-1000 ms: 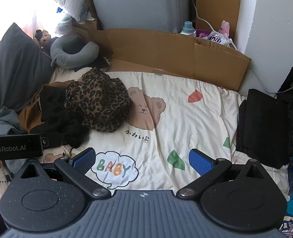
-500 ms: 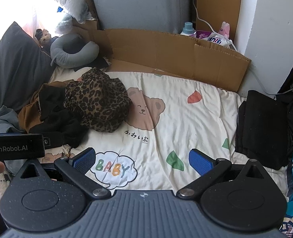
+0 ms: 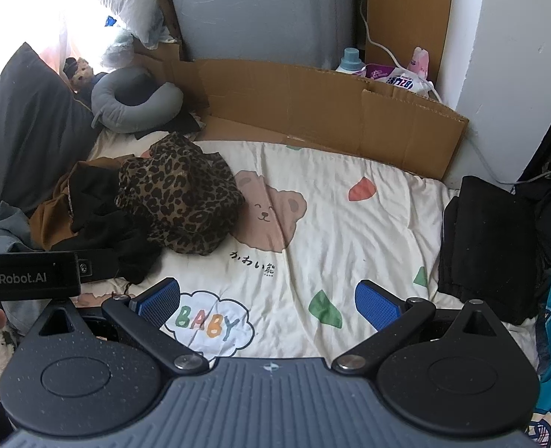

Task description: Fold clothes

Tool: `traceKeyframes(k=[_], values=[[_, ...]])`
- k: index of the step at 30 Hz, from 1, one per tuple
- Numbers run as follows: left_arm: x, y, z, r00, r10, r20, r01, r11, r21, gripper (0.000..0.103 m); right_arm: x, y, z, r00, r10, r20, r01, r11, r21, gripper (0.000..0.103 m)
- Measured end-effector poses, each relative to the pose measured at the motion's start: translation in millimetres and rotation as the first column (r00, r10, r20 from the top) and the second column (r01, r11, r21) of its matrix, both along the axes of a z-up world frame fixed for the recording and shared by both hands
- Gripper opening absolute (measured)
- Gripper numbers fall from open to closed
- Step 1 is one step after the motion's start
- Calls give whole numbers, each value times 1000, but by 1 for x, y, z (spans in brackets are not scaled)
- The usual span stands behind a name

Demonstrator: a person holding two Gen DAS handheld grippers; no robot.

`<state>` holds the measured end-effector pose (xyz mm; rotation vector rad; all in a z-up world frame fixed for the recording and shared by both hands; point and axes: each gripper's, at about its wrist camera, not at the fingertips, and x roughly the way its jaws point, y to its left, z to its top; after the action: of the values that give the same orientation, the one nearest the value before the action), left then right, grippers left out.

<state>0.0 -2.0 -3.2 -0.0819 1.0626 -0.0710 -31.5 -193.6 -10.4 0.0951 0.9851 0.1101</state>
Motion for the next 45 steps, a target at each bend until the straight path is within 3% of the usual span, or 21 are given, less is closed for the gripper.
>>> traceKeyframes(k=[29, 45], values=[[2, -4, 0, 999, -25, -26, 25, 1000, -1, 102, 1, 7, -1, 999, 32, 1, -32, 999, -9, 103], [12, 13, 38, 1000, -24, 4, 24, 999, 33, 101, 4, -8, 31, 999, -2, 41, 2, 1000, 0, 103]])
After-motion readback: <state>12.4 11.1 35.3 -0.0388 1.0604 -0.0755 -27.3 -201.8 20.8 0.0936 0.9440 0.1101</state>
